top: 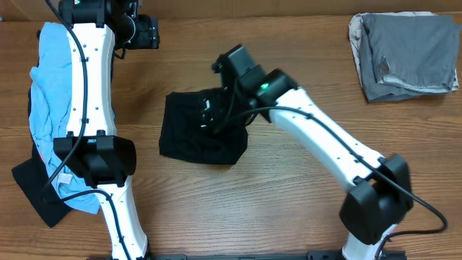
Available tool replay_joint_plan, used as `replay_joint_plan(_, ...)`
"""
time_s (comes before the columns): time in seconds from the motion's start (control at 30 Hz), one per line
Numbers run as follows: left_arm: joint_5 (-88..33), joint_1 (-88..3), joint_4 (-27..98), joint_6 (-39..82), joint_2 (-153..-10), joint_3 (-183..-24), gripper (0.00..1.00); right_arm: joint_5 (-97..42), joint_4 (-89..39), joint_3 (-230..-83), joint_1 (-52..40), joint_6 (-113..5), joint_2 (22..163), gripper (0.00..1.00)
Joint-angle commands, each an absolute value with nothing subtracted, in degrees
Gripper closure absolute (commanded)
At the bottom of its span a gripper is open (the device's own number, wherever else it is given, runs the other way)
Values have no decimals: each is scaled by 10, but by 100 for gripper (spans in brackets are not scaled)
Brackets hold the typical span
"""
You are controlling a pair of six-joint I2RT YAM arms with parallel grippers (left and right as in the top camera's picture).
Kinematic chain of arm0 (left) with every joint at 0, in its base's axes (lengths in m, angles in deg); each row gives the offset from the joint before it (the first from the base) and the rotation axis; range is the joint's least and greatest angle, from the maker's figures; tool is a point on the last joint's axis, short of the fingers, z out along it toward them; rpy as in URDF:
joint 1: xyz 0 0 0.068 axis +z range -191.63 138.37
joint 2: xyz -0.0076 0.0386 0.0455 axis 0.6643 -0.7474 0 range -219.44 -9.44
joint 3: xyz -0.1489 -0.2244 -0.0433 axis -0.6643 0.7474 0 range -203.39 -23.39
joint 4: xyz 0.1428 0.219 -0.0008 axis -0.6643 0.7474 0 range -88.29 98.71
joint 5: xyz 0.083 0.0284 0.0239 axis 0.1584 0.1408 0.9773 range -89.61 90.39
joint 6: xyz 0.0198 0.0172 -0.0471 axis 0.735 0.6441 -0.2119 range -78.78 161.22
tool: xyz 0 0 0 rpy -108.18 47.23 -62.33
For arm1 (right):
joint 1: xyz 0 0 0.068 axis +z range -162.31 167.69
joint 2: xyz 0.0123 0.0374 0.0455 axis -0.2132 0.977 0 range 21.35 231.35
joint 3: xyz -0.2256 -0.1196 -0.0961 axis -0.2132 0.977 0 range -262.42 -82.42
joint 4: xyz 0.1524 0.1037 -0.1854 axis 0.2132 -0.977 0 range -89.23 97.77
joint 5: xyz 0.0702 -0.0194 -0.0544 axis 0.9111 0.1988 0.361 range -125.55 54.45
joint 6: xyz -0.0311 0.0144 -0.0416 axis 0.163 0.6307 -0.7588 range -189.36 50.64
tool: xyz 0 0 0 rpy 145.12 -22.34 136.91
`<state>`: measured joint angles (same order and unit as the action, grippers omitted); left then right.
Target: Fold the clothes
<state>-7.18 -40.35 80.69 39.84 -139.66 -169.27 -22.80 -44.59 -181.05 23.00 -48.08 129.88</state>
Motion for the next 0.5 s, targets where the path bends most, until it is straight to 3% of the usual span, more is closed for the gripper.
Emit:
replay_joint_plan(0.0, -51, -400, 805, 397, -1395, -1700, 23, -244, -470, -1824, 197, -483, 1277, 14)
replay_joint_plan(0.2, -46, -400, 797, 397, -1395, -1700, 22, -236, -467, -1764, 183, -481, 1298, 30)
replay_joint_plan(0.4, -3, -400, 785, 397, -1395, -1700, 17, -231, -410, -1733, 190, -481, 1340, 31)
replay_joint_plan(0.47, 5, -397, 784, 397, -1395, -1700, 16, -221, -404, -1732, 192, -481, 1353, 38)
